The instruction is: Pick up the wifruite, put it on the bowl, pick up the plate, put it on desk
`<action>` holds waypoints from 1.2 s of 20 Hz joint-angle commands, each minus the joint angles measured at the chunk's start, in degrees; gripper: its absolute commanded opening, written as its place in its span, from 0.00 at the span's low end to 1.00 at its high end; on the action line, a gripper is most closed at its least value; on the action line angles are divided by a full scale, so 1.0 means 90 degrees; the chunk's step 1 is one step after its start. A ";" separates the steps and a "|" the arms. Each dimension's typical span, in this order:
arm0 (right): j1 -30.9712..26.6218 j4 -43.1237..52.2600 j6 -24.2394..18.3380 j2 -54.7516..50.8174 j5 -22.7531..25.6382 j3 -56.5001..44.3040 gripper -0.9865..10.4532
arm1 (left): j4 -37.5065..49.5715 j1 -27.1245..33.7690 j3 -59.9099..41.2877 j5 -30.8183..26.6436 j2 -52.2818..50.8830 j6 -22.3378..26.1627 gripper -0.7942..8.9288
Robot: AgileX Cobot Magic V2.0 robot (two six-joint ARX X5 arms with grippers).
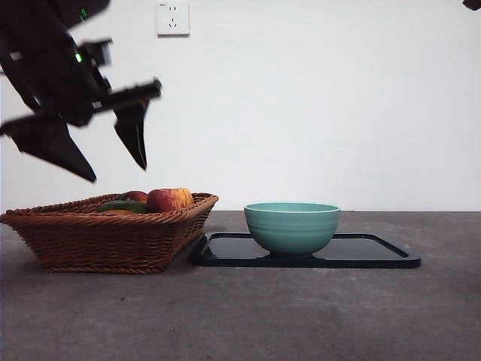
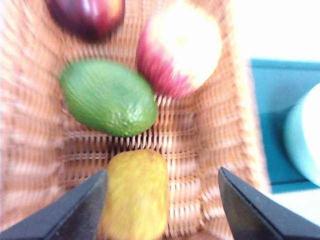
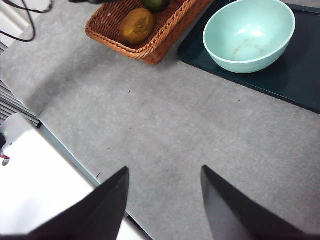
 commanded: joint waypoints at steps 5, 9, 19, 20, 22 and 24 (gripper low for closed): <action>0.0027 0.0107 -0.0053 0.0015 0.0024 0.0032 0.29 | -0.1418 -0.0284 0.0102 0.1086 -0.2057 0.0716 0.44; 0.0027 0.0104 -0.0056 0.0015 0.0024 0.0032 0.29 | -0.2426 -0.0284 0.0102 0.2312 -0.3002 0.1231 0.44; 0.0027 0.0102 -0.0053 0.0019 0.0022 0.0032 0.29 | -0.3546 -0.0284 0.0100 0.3247 -0.3490 0.2246 0.43; 0.0027 0.0102 -0.0053 0.0019 0.0022 0.0032 0.29 | -0.3546 -0.0284 0.0100 0.3247 -0.3490 0.2246 0.43; 0.0027 0.0102 -0.0051 0.0019 0.0024 0.0032 0.29 | -0.3548 -0.0284 0.0100 0.3247 -0.3490 0.2246 0.43; 0.0027 0.0102 -0.0049 0.0019 0.0022 0.0032 0.29 | -0.3548 -0.0284 0.0100 0.3247 -0.3490 0.2246 0.43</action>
